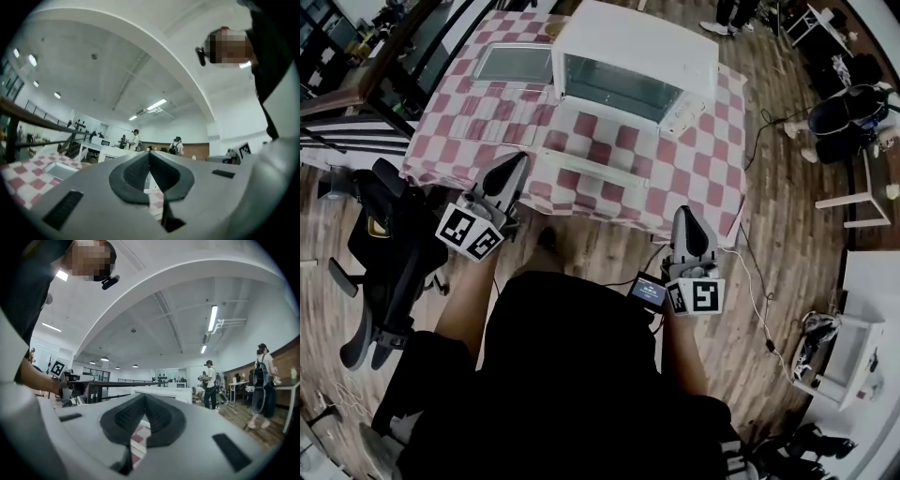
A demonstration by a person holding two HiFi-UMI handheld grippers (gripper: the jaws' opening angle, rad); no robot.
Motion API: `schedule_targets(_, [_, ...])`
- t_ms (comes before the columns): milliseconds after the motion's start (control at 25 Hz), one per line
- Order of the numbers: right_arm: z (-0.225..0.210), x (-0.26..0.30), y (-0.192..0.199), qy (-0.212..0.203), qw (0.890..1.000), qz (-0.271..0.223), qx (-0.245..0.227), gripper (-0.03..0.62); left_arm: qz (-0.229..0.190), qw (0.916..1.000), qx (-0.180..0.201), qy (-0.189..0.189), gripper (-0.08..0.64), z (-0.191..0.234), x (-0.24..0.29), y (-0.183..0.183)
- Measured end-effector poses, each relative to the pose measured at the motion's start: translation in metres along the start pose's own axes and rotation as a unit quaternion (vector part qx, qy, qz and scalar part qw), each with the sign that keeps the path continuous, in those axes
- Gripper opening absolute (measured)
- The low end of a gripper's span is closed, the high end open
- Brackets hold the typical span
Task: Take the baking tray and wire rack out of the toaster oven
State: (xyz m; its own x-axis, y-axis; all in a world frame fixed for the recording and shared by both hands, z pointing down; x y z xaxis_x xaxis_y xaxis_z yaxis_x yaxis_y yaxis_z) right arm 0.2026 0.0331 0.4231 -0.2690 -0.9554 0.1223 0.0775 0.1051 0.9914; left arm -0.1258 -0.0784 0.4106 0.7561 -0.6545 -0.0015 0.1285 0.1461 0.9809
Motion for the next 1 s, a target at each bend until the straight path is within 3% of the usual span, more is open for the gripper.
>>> schedule_targets(120, [-0.004,-0.038,0.011,-0.002,1.0,0.005,0.0,0.003,0.012,0.9969,0.074,-0.025,-0.005,-0.049,-0.004,0.014])
schedule_targets(440, [0.012,-0.097,0.041,0.002,1.0,0.014,0.018,0.003,0.061,0.9854,0.118,-0.106,-0.005,-0.12,-0.05,0.055])
schedule_targets(760, [0.055,-0.109,0.058,-0.023,0.998,0.052,-0.007,0.003,0.097,0.9807,0.101,-0.137,-0.005,-0.131,-0.102,0.074])
schedule_targets(880, [0.069,-0.117,0.057,-0.018,0.998,0.06,-0.003,0.003,0.101,0.9843,0.082,-0.119,-0.005,-0.129,-0.118,0.078])
schedule_targets(1000, [0.083,-0.121,0.053,-0.007,0.998,0.067,0.002,0.003,0.108,0.986,0.088,-0.092,-0.005,-0.128,-0.13,0.077])
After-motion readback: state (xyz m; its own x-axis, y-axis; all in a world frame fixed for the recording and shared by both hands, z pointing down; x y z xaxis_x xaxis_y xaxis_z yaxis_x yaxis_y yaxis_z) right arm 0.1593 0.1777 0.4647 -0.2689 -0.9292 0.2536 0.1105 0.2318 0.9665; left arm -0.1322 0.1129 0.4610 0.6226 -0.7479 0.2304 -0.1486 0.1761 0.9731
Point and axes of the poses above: the fingertips, and each gripper's own axes: x forward along the fingers, z to its left, y out of its underside, the point moved 5 cm from there along -x, backward along the fingers, and after that the axes turned 9 degrees about z, right-handed, at the moved point
